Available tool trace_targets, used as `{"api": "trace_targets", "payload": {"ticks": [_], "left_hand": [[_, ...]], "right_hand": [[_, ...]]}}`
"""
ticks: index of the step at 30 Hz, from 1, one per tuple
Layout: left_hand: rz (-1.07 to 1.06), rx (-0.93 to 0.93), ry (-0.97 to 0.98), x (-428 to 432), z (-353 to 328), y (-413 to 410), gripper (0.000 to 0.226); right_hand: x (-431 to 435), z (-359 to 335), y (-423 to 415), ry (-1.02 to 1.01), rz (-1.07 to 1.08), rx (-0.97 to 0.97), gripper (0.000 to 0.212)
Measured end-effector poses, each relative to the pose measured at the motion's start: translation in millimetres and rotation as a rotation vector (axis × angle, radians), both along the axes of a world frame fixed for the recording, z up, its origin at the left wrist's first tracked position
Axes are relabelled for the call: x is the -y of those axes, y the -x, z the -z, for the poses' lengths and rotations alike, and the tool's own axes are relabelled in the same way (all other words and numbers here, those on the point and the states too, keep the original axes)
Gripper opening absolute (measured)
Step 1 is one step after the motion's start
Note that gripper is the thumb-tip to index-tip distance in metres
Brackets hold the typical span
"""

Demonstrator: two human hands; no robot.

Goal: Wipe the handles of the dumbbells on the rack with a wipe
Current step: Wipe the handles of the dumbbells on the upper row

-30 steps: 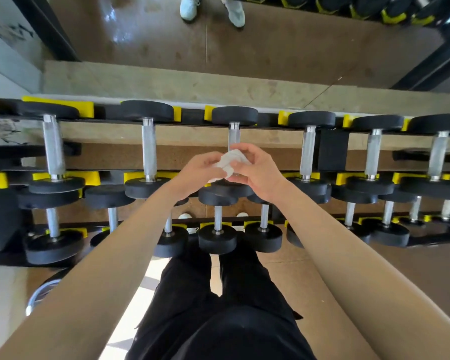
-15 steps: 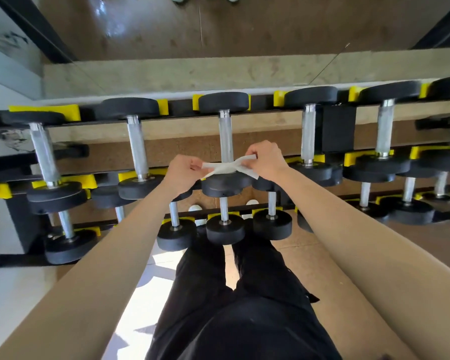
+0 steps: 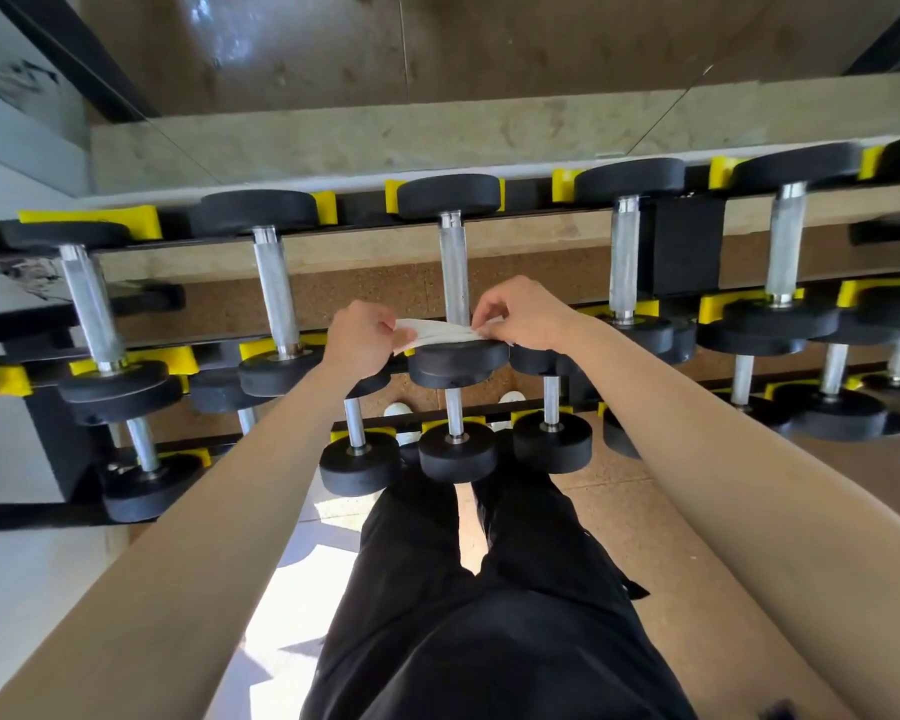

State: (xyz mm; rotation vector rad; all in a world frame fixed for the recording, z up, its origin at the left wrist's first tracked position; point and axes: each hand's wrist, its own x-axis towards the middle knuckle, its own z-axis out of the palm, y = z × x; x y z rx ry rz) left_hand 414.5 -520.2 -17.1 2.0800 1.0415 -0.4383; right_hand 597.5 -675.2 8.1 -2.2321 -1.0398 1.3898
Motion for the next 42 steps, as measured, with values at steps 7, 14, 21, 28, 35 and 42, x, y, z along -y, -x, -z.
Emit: {"api": "trace_targets", "payload": {"ticks": [7, 14, 21, 28, 35, 42], "left_hand": [[0.064, 0.073, 0.086, 16, -11, -23, 0.033], [0.102, -0.053, -0.094, -2, -6, -12, 0.019], [0.025, 0.036, -0.080, 2, -10, -30, 0.031], [0.033, 0.103, -0.069, -5, -6, -29, 0.028], [-0.286, 0.125, -0.164, -6, -4, -29, 0.030], [-0.327, 0.225, -0.106, -7, -11, -54, 0.028]], "right_hand": [[14, 10, -16, 0.128, 0.163, 0.167, 0.018], [-5, 6, 9, 0.076, 0.002, 0.177, 0.006], [6, 7, -4, 0.021, 0.155, 0.278, 0.008], [-2, 8, -9, -0.053, 0.342, 0.278, 0.009], [-25, 7, 5, -0.180, 0.443, 0.204, 0.004], [-31, 8, -19, -0.146, 0.746, 0.136, 0.013]]}}
